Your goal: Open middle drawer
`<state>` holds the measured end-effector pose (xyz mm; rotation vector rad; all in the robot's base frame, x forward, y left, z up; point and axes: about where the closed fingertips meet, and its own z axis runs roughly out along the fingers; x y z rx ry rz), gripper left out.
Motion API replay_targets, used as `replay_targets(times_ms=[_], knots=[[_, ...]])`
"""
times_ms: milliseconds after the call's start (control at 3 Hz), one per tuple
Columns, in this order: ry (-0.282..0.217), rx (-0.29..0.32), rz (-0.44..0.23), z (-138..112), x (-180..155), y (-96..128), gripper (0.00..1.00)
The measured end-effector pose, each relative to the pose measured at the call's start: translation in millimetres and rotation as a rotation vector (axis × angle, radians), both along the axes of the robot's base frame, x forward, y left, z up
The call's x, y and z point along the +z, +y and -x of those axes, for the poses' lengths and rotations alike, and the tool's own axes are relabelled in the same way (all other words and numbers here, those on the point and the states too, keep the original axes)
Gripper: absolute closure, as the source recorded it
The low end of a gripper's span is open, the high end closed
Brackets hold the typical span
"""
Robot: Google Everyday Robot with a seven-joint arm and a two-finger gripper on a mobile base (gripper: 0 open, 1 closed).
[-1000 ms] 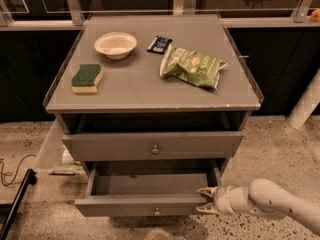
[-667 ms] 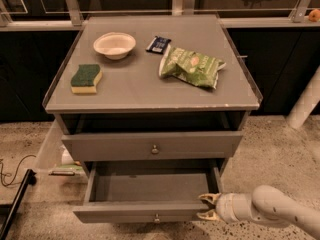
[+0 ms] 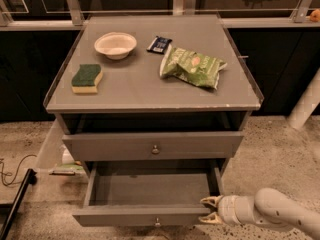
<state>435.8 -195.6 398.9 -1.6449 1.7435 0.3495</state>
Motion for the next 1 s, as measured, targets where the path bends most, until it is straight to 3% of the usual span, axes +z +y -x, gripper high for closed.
replay_targets(times_ms=[333, 1000], knots=[[-0.019, -0.007, 0.0, 3.5, 8.3, 0.8, 1.0], [-0.019, -0.007, 0.0, 3.6, 8.1, 0.8, 0.58]])
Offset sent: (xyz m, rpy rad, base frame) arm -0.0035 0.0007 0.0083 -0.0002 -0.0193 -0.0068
